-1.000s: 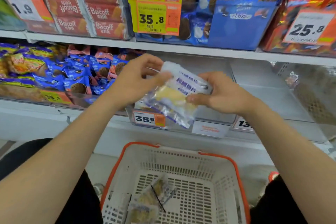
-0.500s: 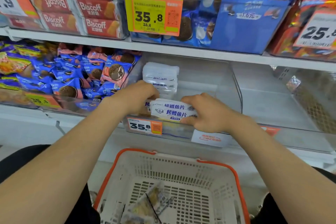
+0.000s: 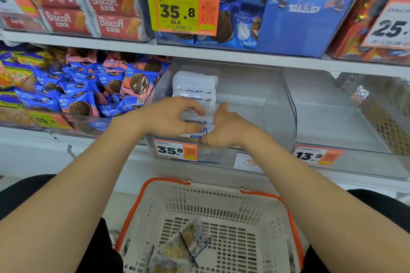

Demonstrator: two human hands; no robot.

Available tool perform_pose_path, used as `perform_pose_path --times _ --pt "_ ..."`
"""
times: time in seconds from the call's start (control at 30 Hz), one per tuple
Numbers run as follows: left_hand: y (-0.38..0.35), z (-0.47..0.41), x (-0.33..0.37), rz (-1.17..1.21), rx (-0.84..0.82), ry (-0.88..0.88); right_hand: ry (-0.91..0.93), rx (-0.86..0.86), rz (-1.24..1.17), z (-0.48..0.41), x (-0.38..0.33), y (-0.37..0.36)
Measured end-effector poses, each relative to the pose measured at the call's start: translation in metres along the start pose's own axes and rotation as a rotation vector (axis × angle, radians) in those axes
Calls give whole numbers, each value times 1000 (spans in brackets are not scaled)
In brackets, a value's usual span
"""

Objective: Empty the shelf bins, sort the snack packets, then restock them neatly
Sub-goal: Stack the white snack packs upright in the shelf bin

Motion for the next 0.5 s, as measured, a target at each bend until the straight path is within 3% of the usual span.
perform_pose_path --times 0.1,0.27,0.4,0.5 --pt "-13 1 -6 -68 -19 -33 -35 -36 -67 5 -9 -2" --pt "-7 5 -7 -64 15 13 -12 -106 -431 9 -9 -6" --pt "4 11 -4 -93 -38 19 -33 -69 -505 10 4 -2" --pt "9 19 -1 -69 -14 37 -28 -173 -539 14 6 -7"
Point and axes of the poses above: each hand's wrist, its own z-axis away from the middle knuckle, its own y-axis out of the back of the hand, x = y × z, the point moved 4 cm from there along -z, towards the middle knuckle, and after that the axes turned 11 degrees about x, right-handed, at the moved point
